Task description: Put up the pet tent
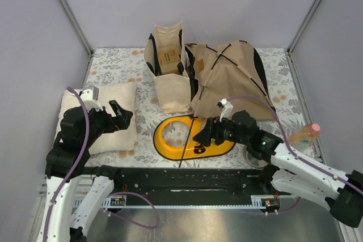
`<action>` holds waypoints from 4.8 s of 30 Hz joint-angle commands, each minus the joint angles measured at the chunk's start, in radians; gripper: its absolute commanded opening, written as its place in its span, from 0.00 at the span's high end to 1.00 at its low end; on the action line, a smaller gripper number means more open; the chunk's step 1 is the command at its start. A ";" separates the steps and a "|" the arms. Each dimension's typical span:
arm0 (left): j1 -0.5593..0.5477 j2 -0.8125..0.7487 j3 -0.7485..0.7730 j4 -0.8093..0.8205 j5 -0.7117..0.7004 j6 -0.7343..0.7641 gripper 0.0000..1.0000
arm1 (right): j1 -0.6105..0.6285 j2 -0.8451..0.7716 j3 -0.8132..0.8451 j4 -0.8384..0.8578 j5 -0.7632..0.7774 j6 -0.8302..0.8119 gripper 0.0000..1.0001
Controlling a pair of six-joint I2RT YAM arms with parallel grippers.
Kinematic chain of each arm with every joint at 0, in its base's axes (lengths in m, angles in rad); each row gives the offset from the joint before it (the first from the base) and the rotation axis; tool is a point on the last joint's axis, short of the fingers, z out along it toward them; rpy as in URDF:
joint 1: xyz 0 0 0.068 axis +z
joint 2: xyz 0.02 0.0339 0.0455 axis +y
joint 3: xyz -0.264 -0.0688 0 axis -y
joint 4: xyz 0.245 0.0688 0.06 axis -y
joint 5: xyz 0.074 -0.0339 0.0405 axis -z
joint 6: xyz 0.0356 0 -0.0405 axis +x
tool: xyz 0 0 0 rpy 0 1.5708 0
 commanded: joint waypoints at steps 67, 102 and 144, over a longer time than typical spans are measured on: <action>-0.434 0.281 -0.469 1.049 -0.117 -0.282 0.01 | 0.017 -0.142 0.089 -0.510 0.443 0.034 0.32; -0.494 0.306 -0.527 1.172 -0.034 -0.187 0.01 | 0.015 -0.054 0.146 -0.690 0.753 0.246 0.96; -0.823 0.648 -0.564 1.730 0.266 -0.360 0.01 | -0.029 0.169 0.309 -0.222 0.560 0.295 1.00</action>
